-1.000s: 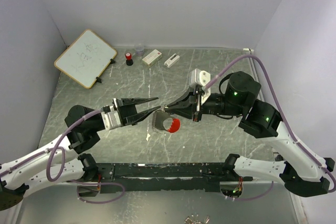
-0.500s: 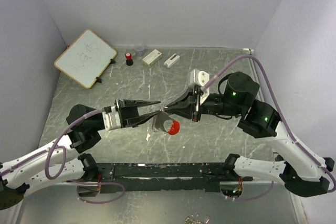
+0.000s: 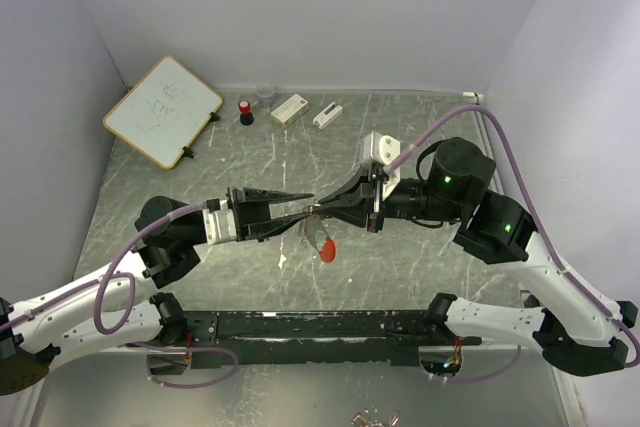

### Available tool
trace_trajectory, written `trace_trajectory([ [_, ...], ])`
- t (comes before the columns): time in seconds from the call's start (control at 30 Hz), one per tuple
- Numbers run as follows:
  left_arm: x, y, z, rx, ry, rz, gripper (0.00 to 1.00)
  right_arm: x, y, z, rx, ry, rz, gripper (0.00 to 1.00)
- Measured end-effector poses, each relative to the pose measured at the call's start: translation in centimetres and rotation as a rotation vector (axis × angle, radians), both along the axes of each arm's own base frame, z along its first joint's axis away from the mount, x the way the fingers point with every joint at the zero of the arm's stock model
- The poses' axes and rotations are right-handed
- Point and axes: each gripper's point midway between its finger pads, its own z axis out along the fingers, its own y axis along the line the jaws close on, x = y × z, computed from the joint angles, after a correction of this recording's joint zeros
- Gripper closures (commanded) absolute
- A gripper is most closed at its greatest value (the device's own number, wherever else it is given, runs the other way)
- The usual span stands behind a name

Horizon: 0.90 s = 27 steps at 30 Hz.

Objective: Remove the keys from the keyring

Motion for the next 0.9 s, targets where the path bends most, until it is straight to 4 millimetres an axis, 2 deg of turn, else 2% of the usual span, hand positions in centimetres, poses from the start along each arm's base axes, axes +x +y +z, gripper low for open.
trace_trajectory([
  [0.27,-0.1,-0.7,0.2,-0.011,-0.007,-0.031,0.61,-0.1,-0.3,0.2,0.007,-0.005,-0.003,1.0],
  [0.37,-0.4,-0.9,0.4,-0.014,-0.013,-0.053,0.66,-0.2,-0.4,0.4,0.013,-0.009,-0.003,1.0],
  [0.57,-1.0,-1.4,0.5,-0.015,-0.026,-0.11,0.83,-0.3,-0.6,0.5,0.018,-0.009,-0.003,1.0],
  [0.77,-1.3,-1.9,0.6,-0.007,-0.04,-0.152,0.93,-0.6,-0.7,0.8,0.032,-0.007,0.004,1.0],
  [0.9,-1.3,-2.0,0.6,-0.004,-0.047,-0.168,0.93,-0.6,-0.7,0.8,0.037,-0.006,0.002,1.0],
])
